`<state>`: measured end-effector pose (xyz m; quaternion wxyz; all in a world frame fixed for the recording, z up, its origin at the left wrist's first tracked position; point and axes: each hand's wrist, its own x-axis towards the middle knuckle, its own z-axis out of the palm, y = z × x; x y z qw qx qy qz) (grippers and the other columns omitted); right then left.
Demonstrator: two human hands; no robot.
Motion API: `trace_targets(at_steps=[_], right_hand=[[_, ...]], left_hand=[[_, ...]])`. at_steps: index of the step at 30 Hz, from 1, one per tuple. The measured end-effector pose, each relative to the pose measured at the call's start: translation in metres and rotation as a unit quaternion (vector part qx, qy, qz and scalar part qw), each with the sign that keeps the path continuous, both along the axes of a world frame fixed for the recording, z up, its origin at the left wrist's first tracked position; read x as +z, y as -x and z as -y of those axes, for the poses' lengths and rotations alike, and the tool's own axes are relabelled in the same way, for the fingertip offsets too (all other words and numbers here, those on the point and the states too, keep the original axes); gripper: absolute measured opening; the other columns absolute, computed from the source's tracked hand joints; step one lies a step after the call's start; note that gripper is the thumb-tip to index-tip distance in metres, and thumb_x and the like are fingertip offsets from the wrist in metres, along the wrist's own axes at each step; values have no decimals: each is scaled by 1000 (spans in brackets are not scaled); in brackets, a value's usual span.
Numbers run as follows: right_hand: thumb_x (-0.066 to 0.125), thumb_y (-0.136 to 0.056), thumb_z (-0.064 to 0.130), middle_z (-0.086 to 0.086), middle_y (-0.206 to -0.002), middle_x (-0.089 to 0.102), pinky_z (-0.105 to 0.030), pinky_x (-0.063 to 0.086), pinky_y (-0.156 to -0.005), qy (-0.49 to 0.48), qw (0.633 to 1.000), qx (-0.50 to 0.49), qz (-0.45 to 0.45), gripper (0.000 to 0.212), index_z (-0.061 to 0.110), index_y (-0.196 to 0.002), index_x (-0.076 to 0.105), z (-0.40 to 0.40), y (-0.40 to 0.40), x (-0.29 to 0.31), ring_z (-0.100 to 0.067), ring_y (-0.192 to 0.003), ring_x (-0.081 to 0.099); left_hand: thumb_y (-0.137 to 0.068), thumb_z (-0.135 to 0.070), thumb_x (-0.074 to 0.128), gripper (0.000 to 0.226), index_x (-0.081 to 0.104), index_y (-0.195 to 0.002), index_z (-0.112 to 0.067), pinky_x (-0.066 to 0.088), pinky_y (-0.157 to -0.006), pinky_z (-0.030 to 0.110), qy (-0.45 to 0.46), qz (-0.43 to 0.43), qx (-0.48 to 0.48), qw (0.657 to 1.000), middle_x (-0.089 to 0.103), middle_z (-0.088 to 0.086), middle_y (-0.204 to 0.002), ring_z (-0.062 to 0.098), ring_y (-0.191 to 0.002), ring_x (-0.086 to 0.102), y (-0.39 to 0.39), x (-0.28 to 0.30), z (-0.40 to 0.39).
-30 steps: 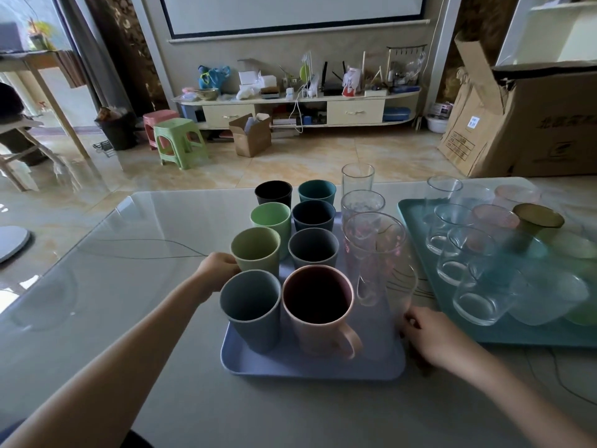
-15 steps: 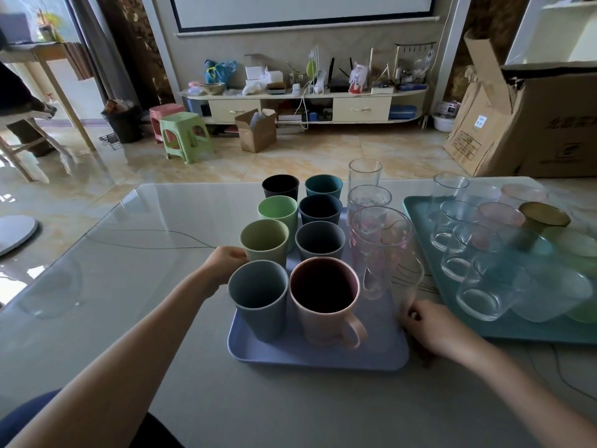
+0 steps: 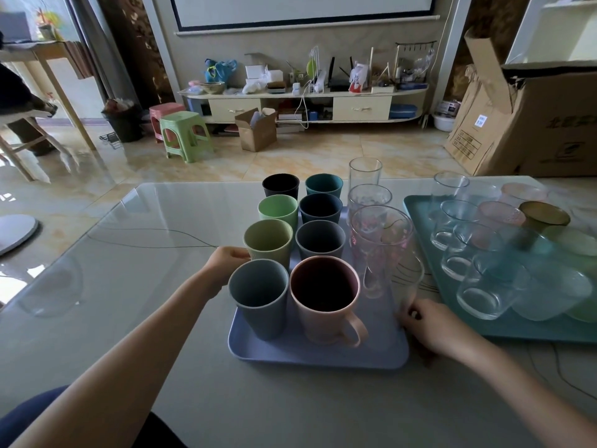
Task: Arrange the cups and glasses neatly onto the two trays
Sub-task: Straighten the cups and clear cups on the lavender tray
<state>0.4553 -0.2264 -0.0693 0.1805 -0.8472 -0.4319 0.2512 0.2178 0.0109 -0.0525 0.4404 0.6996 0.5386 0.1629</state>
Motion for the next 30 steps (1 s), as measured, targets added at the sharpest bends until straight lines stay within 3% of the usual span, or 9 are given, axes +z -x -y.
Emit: trace_targets(at_steps=[2, 5, 7, 11, 14, 16, 20, 24, 30], right_hand=[[53, -94, 25, 4, -60, 59, -30, 50, -46, -5, 1000, -3, -8, 31, 22, -63, 53, 0, 1, 1, -29, -62, 69], [52, -94, 24, -1, -57, 60, -33, 52, -45, -13, 1000, 0, -10, 31, 20, -63, 54, 1, 1, 2, -31, -55, 69], [51, -95, 25, -1, -56, 60, -33, 52, -44, -15, 1000, 1, -5, 33, 20, -63, 53, 2, 1, 2, -31, -54, 68], [51, -95, 33, -5, -70, 66, -23, 45, -48, -3, 999, 10, 34, 36, 25, -60, 50, -1, 0, 3, -26, -70, 70], [51, -94, 36, -9, -86, 71, -30, 47, -65, 4, 999, 18, 46, 37, 27, -58, 48, -5, 0, 0, -27, -86, 68], [51, -92, 38, -8, -85, 71, -34, 50, -71, -2, 999, 12, 38, 36, 26, -58, 51, -6, -2, -4, -27, -83, 68], [54, -91, 27, -10, -81, 71, -38, 51, -71, -17, 999, -21, 28, 34, 24, -57, 52, -8, -16, -9, -28, -82, 68], [56, -89, 21, -11, -74, 68, -36, 48, -67, -20, 997, -61, 42, 32, 20, -57, 55, -6, -34, -13, -32, -81, 67], [52, -91, 26, -15, -95, 71, -32, 47, -69, 3, 989, -104, 101, 20, 14, -81, 65, -12, -45, -21, -31, -91, 66]], left_hand=[[-83, 1, 58, 48, 69, -44, -27, 38, -54, 24, 0, 11, 7, 1000, 54, -12, -40, 16, -57, 44, 2, -1, -2], [-82, -4, 61, 16, 72, -90, -13, 42, -57, 24, -6, 14, 15, 1000, 63, 3, -72, 17, -65, 52, 7, -5, -4], [-81, -7, 65, 9, 72, -79, -12, 43, -56, 25, -1, 0, 13, 1000, 63, 7, -73, 19, -64, 54, 10, -9, -5], [-78, -7, 67, 19, 70, -61, -15, 43, -53, 25, -7, -29, 8, 1000, 61, 6, -63, 18, -58, 50, 11, -9, -8], [-75, -5, 69, 26, 70, -52, -18, 42, -53, 24, 0, -44, 7, 999, 60, 2, -56, 17, -56, 48, 9, -7, -11], [-73, -6, 71, 29, 69, -46, -19, 42, -53, 24, 5, -51, 10, 999, 59, 0, -51, 17, -54, 47, 7, -5, -13], [-76, -5, 71, 12, 72, -66, -12, 44, -42, 18, 32, -18, 7, 999, 62, 5, -63, 15, -55, 52, -5, -4, -10], [-79, -3, 69, 8, 72, -74, -9, 38, -33, 12, 41, 25, 11, 999, 61, 0, -57, 11, -50, 52, -30, -5, -7], [-80, -10, 70, 17, 66, -64, -15, 37, -32, 11, 39, 20, 15, 999, 59, 3, -63, 13, -54, 50, -51, -6, -8]])
